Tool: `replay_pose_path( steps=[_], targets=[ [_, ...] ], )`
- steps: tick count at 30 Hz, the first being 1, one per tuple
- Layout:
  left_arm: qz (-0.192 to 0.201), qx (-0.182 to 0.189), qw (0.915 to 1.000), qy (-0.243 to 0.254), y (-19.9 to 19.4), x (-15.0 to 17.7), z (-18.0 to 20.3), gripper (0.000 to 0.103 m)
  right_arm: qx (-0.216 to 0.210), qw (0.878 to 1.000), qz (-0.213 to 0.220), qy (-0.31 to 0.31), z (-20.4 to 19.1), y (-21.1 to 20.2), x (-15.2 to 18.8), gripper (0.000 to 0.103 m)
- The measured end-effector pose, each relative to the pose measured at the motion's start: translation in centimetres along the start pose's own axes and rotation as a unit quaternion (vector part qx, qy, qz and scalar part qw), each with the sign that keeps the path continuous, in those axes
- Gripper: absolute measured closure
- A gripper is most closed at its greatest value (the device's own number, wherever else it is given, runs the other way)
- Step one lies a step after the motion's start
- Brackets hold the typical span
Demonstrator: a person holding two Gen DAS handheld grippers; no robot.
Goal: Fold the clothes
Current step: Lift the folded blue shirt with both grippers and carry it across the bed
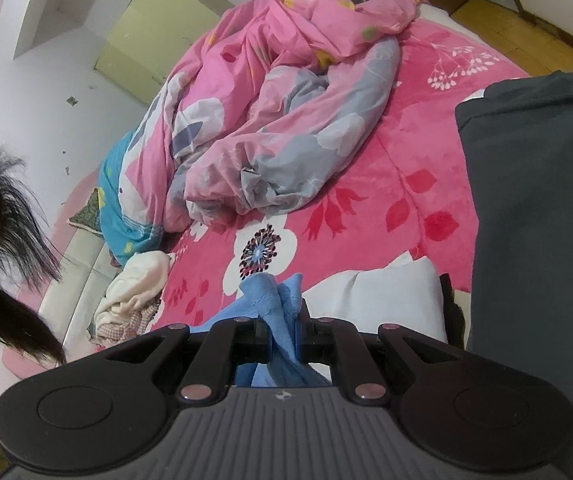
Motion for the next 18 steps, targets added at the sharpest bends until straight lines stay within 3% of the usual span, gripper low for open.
replay_pose_path(
  steps=[11, 18],
  targets=[
    [0.008, -0.008, 0.9997, -0.022, -0.5, -0.9, -1.3, 0.099, -0.016, 1.000, -0.001, 0.001, -0.6, 0.5, -0.1, 0.094],
    [0.027, -0.005, 0.9983, -0.052, -3.5, -2.1, -3.0, 0.099, -0.037, 0.999, 0.009, -0.006, -4.9, 0.0, 0.8, 0.094]
  ],
)
Point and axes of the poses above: each gripper's, at about its wrist camera, not at the fingertips, and y roughly the way its jaws point, z to its right, x to its underside, the point moved 7 cm from there along y, roughly the way its jaws point, and after that the axes turned 2 degrees about -x, right-handed, at the moved point
